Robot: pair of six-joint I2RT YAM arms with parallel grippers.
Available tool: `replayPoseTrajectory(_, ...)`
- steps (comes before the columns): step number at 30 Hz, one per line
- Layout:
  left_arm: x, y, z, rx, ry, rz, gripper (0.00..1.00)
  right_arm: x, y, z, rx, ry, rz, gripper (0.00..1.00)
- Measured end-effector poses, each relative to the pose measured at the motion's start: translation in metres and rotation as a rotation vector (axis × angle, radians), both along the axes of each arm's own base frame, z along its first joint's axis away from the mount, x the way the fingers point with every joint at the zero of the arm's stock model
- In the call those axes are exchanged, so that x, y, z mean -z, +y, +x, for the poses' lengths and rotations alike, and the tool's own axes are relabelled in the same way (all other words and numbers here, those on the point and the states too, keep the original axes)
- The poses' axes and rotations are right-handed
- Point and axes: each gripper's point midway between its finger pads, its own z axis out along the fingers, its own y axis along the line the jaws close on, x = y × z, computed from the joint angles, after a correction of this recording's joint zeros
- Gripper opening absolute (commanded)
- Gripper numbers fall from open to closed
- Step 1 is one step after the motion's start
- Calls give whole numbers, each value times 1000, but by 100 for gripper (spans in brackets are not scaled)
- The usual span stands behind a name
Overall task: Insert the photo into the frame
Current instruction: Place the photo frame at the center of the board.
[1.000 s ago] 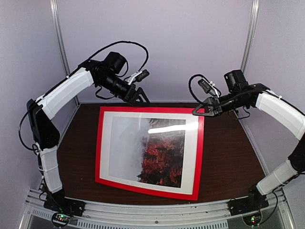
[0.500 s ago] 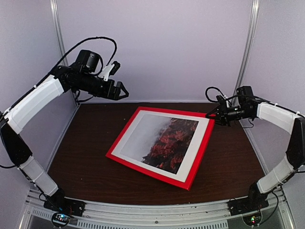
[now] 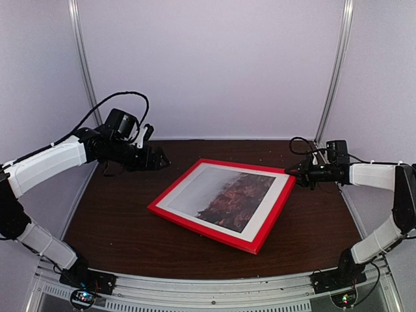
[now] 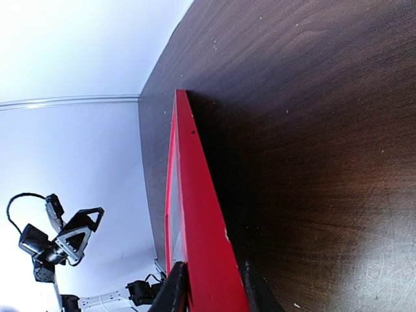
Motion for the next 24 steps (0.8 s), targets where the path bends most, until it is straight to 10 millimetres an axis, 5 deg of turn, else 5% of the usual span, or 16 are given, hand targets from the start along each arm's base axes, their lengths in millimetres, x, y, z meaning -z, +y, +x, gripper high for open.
replayPoseTrajectory(10, 81, -15, -36, -128, 176, -80, 94, 13, -9, -2, 112, -35, 25, 6)
replayPoseTrajectory(20, 137, -38, -63, -240, 316, -144, 94, 28, -12, -9, 125, -48, 16, 31)
replayPoseTrajectory(24, 145, -39, -61, -281, 324, -177, 94, 53, -18, -19, 140, -28, -60, 37)
